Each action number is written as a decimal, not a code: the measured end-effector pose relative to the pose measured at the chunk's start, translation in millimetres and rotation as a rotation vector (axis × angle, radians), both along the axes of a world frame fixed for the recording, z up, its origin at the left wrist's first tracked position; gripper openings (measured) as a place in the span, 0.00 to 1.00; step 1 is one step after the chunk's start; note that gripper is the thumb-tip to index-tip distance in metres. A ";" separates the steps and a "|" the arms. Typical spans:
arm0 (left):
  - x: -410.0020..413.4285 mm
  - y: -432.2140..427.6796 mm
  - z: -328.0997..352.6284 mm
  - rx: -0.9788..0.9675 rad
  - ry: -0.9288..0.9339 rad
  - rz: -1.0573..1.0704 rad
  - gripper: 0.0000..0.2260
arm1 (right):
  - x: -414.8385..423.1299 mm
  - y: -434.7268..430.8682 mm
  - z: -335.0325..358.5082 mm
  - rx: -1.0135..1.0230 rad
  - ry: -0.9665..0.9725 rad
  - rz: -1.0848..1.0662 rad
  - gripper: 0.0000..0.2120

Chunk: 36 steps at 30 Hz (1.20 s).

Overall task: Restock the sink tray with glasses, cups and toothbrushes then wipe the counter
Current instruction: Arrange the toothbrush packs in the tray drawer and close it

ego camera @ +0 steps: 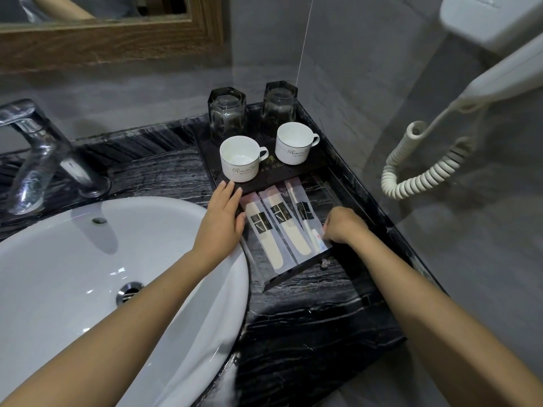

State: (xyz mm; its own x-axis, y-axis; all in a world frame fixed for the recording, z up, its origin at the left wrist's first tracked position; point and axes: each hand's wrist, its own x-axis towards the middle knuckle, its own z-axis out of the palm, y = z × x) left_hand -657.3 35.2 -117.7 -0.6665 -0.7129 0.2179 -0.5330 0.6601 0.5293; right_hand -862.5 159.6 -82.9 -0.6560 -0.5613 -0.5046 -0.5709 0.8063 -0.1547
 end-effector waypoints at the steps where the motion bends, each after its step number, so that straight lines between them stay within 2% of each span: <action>1: 0.1 0.0 0.2 0.000 0.000 -0.001 0.22 | 0.2 0.0 -0.6 0.006 0.014 0.005 0.11; 8: 0.5 0.2 1.1 -0.007 -0.003 -0.006 0.22 | 1.7 -2.9 1.1 0.064 0.156 0.069 0.10; 14: 1.1 -0.1 0.1 -0.006 -0.007 -0.006 0.23 | 1.1 -3.3 1.3 0.096 0.232 0.124 0.13; 18: 1.2 -0.8 0.0 0.001 -0.006 -0.010 0.23 | 5.1 -0.6 -1.7 -0.121 0.329 0.219 0.17; 20: 1.5 -0.6 0.1 0.000 -0.009 -0.010 0.23 | 8.6 1.5 -2.8 -0.190 0.240 0.296 0.16; 23: 2.1 -1.3 1.4 0.000 -0.018 -0.018 0.23 | 10.0 11.4 -1.5 -0.251 0.119 0.294 0.17; 27: 5.2 -4.0 3.4 0.001 -0.045 -0.042 0.23 | 26.1 52.3 10.0 -0.758 0.058 0.130 0.11; 29: 7.6 -4.9 4.3 0.000 -0.049 -0.029 0.24 | 40.0 81.1 9.5 -0.880 0.084 -0.032 0.05; 31: 8.9 -6.2 5.8 -0.007 -0.068 -0.013 0.24 | 51.2 102.2 -0.5 -0.827 0.061 -0.193 0.01; 32: 8.8 -7.4 6.5 -0.011 -0.086 -0.013 0.25 | 54.7 107.0 -8.3 -0.762 0.016 -0.232 0.03; 34: 7.6 -8.4 7.8 -0.013 -0.121 -0.024 0.25 | 60.3 107.3 -23.0 -0.673 -0.120 -0.246 0.07; 36: 6.1 -7.9 9.8 -0.005 -0.137 -0.027 0.25 | 64.1 100.3 -30.4 -0.702 -0.200 -0.240 0.07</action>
State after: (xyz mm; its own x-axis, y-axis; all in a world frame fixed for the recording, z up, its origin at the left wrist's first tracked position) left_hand -651.2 27.2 -108.0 -0.7093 -0.6935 0.1265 -0.5822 0.6775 0.4496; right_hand -798.4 259.9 -113.3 -0.7337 -0.6479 -0.2045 -0.3002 0.5792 -0.7579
